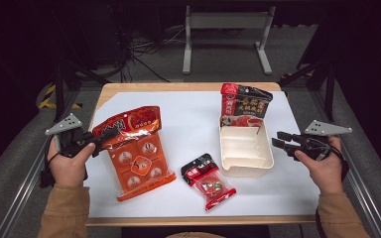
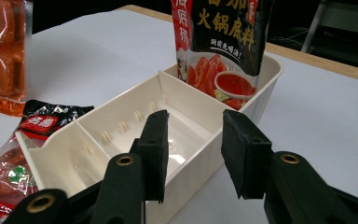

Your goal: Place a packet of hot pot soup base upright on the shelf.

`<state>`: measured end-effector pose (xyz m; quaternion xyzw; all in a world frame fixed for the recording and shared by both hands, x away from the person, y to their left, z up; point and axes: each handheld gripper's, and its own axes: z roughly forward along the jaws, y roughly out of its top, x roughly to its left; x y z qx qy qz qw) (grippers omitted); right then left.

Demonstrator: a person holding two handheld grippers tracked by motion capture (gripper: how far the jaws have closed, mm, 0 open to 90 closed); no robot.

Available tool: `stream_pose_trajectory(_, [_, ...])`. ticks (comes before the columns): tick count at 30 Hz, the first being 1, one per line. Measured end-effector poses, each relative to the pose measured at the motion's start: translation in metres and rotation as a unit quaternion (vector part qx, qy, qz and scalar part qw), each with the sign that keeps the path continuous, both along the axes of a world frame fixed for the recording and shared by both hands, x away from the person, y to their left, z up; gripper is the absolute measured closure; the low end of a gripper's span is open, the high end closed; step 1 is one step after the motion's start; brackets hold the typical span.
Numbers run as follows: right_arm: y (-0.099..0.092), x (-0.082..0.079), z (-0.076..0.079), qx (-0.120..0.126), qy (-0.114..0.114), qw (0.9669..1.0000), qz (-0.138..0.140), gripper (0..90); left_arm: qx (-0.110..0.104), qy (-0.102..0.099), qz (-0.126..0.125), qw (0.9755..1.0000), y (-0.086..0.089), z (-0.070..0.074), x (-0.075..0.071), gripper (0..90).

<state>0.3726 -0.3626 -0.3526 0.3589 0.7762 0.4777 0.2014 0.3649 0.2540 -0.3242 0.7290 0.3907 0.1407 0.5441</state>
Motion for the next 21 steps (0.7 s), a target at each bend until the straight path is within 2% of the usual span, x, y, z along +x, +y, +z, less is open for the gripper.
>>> stream_pose_trajectory(3, [0.001, -0.002, 0.002, 0.002, -0.002, 1.0, 0.002, 61.5, 0.008, -0.011, 0.0, 0.9999, -0.007, 0.009, -0.007, 90.0])
stream_pose_trajectory(6, [0.002, -0.003, 0.004, 0.008, -0.005, 0.9999, 0.006, 61.2, 0.021, -0.035, -0.002, 0.9991, -0.016, 0.021, -0.017, 90.0])
stream_pose_trajectory(14, [0.006, -0.005, 0.008, 0.011, -0.013, 0.9997, 0.018, 61.1, 0.019, -0.07, -0.026, 0.997, -0.028, 0.034, -0.029, 90.0])
stream_pose_trajectory(17, [0.009, -0.006, 0.011, 0.013, -0.016, 0.9994, 0.026, 61.1, 0.016, -0.071, -0.039, 0.9966, -0.033, 0.036, -0.029, 90.0])
stream_pose_trajectory(21, [0.015, -0.009, 0.016, 0.027, -0.017, 0.9986, 0.042, 61.0, 0.01, -0.074, -0.04, 0.9964, -0.033, 0.037, -0.027, 90.0])
